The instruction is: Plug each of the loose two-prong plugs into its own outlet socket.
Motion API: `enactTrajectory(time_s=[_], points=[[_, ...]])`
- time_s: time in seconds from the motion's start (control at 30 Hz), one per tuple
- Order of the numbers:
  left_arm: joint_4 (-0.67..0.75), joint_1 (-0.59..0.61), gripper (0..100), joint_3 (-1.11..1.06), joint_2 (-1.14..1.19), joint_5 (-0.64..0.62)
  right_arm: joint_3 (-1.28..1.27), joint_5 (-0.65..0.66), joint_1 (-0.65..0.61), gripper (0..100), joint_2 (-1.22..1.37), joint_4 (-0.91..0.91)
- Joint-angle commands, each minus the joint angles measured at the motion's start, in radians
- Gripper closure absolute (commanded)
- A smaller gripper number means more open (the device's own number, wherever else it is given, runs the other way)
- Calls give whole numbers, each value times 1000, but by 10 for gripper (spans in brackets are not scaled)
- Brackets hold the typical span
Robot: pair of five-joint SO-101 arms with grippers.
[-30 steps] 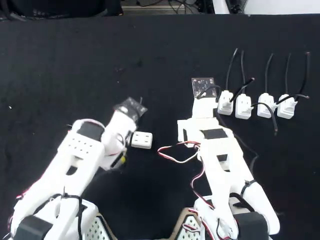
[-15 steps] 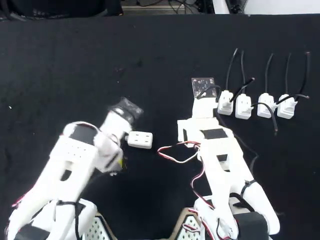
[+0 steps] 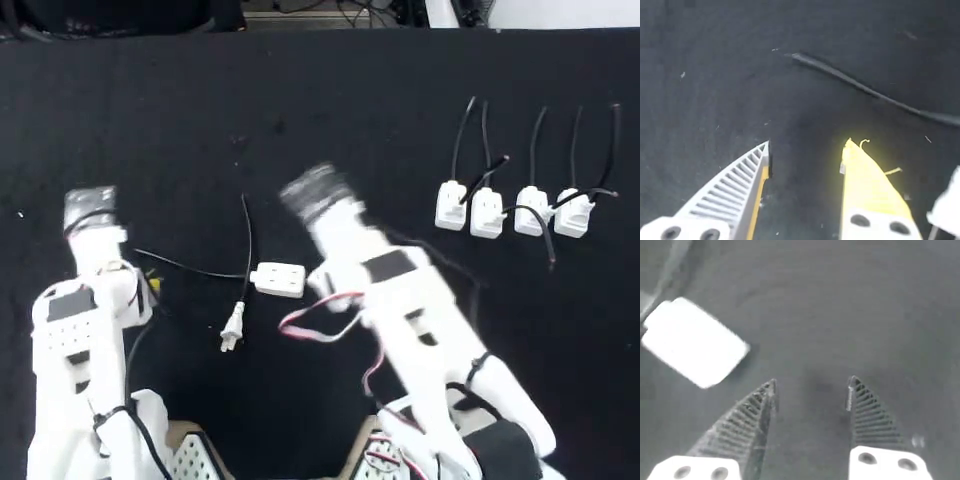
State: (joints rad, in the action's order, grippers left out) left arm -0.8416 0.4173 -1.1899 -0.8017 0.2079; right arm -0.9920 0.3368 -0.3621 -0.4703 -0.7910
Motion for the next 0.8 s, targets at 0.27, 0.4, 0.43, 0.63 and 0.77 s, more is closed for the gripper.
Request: enactTrajectory(time_s=[0.27, 0.4, 0.43, 0.63, 0.77], points=[[94, 196, 767, -54, -12, -302, 5, 671, -344, 783, -39, -43], [100, 295, 767, -39, -18, -381, -2, 703, -420, 783, -30, 40], [100, 317, 767, -35, -20, -393, -15, 703, -431, 783, -30, 81], [100, 418, 767, 4, -21, -404, -143, 707, -528, 786, -30, 299], [100, 456, 767, 5, -21, -405, -199, 760, -560, 787, -30, 361]])
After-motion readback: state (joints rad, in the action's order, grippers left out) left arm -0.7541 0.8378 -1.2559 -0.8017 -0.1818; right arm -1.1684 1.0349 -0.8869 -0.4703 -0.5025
